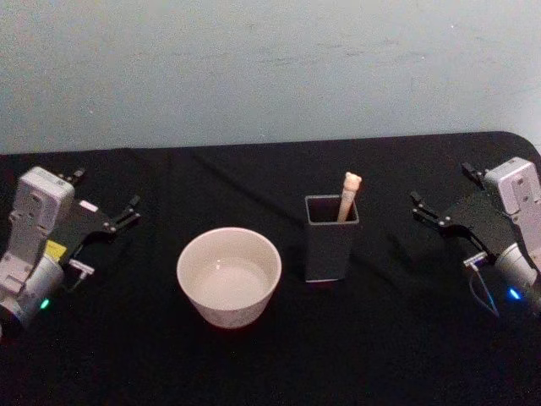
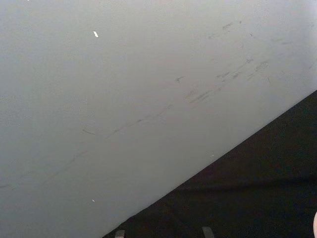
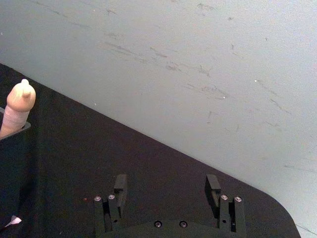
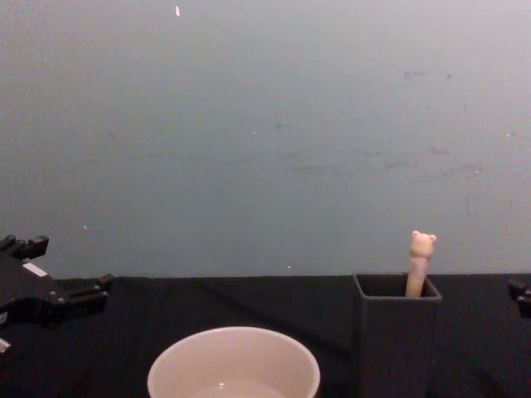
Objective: Pick up the stirring spoon with one hand, stir inside the cup, then place it back in its original position.
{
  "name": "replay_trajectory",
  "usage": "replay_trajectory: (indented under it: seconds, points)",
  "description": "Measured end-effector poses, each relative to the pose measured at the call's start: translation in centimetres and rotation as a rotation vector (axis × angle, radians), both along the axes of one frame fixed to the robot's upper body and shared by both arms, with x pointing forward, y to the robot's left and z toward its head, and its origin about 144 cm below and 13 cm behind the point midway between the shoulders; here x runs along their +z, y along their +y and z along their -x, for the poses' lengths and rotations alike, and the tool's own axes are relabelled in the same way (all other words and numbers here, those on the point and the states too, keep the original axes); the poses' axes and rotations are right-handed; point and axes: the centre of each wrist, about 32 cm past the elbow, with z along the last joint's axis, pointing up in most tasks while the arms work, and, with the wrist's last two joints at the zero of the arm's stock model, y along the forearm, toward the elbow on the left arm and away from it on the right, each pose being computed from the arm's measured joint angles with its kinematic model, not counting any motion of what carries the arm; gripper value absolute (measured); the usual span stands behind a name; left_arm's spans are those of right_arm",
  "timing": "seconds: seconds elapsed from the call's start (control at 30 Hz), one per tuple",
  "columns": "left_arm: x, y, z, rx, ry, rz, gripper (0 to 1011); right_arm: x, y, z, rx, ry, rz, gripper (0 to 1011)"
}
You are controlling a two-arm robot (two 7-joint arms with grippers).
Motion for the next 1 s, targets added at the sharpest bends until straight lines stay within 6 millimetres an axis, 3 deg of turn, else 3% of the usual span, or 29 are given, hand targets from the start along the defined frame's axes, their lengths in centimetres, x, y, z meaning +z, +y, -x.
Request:
replay_trajectory:
  seconds: [1.0]
  points:
    - [0.0,0.0,0.0,0.0,0.0,0.0,1001,0.0,0.0,0.0,0.0,0.0,0.0,1003]
